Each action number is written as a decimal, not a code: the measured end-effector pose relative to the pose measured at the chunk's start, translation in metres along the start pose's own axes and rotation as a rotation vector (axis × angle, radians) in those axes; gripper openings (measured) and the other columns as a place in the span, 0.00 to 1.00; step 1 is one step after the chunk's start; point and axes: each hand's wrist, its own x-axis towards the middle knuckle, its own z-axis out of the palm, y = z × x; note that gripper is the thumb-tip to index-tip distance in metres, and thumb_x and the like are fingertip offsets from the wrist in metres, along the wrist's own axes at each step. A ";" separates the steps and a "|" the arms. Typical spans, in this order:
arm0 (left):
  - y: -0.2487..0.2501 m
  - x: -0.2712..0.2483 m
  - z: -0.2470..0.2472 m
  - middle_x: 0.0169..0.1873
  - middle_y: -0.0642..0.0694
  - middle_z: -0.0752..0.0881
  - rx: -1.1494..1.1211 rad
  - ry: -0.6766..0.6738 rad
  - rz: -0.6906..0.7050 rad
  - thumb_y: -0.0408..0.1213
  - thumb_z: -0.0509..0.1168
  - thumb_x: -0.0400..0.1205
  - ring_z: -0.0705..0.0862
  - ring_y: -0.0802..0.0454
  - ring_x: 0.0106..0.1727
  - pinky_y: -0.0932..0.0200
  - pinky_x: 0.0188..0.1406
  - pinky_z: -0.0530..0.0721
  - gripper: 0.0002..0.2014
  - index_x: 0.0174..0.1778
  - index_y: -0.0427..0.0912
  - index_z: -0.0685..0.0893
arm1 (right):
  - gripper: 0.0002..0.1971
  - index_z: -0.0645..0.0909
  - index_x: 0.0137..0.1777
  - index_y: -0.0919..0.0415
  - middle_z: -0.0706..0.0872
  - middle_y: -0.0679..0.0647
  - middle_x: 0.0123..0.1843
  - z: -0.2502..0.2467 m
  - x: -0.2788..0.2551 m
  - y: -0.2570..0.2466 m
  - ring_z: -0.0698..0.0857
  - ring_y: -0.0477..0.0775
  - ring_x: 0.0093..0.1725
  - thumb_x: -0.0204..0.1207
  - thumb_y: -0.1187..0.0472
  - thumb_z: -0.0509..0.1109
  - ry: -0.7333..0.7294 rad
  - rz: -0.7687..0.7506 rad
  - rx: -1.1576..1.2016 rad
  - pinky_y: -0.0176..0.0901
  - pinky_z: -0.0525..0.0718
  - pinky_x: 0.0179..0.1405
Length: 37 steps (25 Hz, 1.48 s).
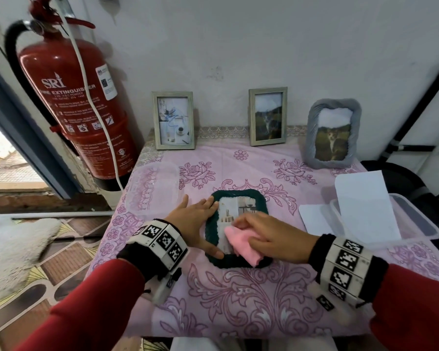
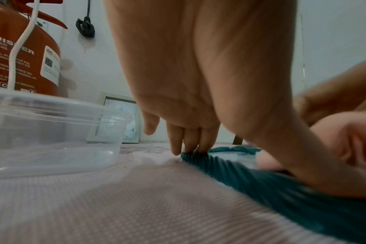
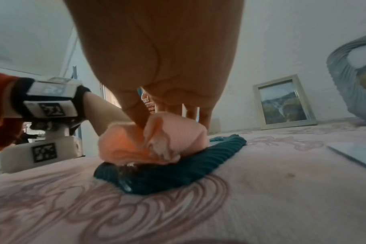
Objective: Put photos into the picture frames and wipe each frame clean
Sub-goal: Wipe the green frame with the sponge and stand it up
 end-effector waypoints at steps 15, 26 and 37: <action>0.026 -0.024 0.007 0.51 0.42 0.83 -0.678 0.352 -0.145 0.40 0.63 0.82 0.82 0.49 0.52 0.60 0.55 0.79 0.17 0.66 0.41 0.78 | 0.14 0.86 0.49 0.64 0.87 0.55 0.49 -0.012 0.009 0.026 0.83 0.51 0.48 0.75 0.76 0.60 0.623 0.230 0.404 0.35 0.82 0.49; 0.062 -0.009 0.022 0.38 0.46 0.76 -1.089 0.391 -0.275 0.34 0.72 0.75 0.81 0.48 0.40 0.44 0.46 0.88 0.32 0.73 0.42 0.65 | 0.13 0.86 0.52 0.64 0.82 0.52 0.36 -0.011 0.014 0.039 0.82 0.47 0.36 0.67 0.71 0.77 0.484 0.365 0.338 0.34 0.86 0.33; 0.056 -0.006 0.020 0.54 0.32 0.83 -1.390 0.571 -0.187 0.21 0.61 0.79 0.83 0.42 0.46 0.48 0.42 0.85 0.25 0.68 0.50 0.70 | 0.13 0.85 0.53 0.65 0.83 0.54 0.34 -0.007 0.011 0.045 0.83 0.47 0.32 0.68 0.71 0.77 0.472 0.370 0.470 0.28 0.83 0.26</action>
